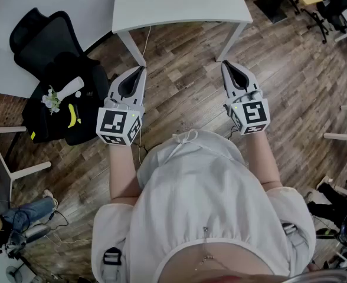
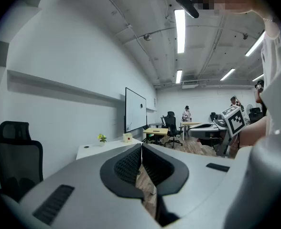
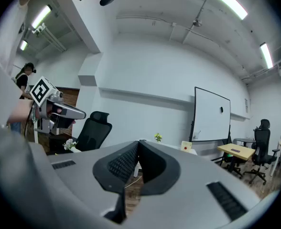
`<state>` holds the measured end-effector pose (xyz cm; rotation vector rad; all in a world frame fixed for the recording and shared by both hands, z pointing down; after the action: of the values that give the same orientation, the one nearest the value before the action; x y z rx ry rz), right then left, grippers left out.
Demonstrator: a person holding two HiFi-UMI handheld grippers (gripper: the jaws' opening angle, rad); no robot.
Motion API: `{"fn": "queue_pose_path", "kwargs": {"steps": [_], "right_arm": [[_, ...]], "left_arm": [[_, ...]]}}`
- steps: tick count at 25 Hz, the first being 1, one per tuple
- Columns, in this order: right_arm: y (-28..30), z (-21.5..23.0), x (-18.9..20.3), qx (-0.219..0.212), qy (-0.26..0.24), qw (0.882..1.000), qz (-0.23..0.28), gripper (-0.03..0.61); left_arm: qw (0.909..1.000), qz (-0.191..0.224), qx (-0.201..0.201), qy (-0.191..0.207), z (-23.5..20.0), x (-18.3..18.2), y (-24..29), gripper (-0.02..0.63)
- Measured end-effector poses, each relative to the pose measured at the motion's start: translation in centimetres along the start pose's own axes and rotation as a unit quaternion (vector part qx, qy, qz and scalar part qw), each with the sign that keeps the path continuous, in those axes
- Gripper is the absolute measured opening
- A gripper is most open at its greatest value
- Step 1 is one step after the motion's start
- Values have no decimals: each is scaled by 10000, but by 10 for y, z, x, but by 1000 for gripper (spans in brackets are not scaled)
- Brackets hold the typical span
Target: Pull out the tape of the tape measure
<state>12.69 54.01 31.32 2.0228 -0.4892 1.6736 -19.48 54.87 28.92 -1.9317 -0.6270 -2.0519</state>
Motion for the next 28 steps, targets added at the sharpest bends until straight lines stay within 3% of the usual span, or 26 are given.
{"fn": "queue_pose_path", "kwargs": {"steps": [9, 15, 16, 17, 18, 19, 20, 22, 28], "right_arm": [[7, -9, 1, 85, 79, 9999, -55, 0], [17, -13, 11, 298, 419, 9987, -24, 5], [20, -14, 12, 321, 444, 9985, 3, 23], [24, -13, 13, 306, 461, 9985, 15, 90], [28, -12, 14, 271, 469, 9985, -10, 162], [34, -11, 16, 247, 458, 9986, -69, 242], [38, -9, 17, 248, 428, 9987, -135, 308], [47, -2, 20, 279, 381, 9987, -209, 360], [88, 31, 28, 124, 438, 9988, -173, 367]], "left_arm": [[10000, -32, 75, 3, -12, 6, 0, 21], [10000, -25, 44, -15, -23, 18, 0, 23], [10000, -26, 24, 13, -26, 21, 0, 23], [10000, -23, -19, 26, -29, 24, 1, 28], [10000, -12, -87, 3, -34, 27, 2, 96], [9998, 6, -171, -56, -39, 30, 4, 235], [9995, 31, -271, -136, -43, 32, 6, 321], [9983, 108, -507, -257, -52, 33, 10, 337], [9962, 61, -857, -128, -72, 28, 43, 339]]}}
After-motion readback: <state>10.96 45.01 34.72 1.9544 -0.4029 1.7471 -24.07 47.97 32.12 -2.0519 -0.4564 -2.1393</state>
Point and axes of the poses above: the fingertips, and each gripper's own axes: y forward along the fingers, z to its right, x out of its underside, the point moved 10 cm from there along -y, backward along the fingers, and after that the axes turned 4 degrees about -x, right-handed, at the moved point
